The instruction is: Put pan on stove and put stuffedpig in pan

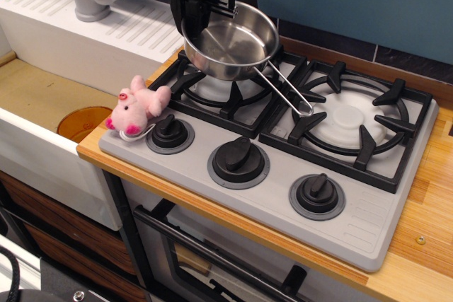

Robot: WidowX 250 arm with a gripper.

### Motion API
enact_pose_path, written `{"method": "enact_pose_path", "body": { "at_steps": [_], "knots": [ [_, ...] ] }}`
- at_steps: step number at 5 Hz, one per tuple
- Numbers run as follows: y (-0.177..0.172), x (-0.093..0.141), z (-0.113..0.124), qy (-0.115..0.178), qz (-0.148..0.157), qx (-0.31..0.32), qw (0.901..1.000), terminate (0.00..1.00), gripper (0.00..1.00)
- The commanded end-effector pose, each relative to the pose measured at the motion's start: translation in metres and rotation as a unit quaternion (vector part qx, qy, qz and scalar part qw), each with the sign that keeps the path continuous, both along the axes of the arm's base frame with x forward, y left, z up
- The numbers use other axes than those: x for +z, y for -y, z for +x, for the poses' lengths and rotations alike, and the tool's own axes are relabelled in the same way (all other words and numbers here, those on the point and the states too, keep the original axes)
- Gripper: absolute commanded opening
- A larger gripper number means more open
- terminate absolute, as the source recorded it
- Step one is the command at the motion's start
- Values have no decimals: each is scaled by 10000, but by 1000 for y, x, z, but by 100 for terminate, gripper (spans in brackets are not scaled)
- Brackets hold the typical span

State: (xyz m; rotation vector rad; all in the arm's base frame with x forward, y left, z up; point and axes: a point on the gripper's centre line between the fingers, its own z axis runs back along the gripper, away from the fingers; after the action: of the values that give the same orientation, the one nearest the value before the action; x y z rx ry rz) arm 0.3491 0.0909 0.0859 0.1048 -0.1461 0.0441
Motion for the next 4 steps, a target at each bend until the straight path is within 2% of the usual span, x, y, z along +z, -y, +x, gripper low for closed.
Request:
{"method": "enact_pose_path", "body": {
  "at_steps": [1, 2, 4],
  "knots": [
    [5, 7, 23, 351, 3, -203, 9992, 0, 0],
    [3, 9, 29, 300, 46, -291, 9991, 0, 100],
    [4, 17, 24, 239, 129, -328, 9991, 0, 100]
  ]
}}
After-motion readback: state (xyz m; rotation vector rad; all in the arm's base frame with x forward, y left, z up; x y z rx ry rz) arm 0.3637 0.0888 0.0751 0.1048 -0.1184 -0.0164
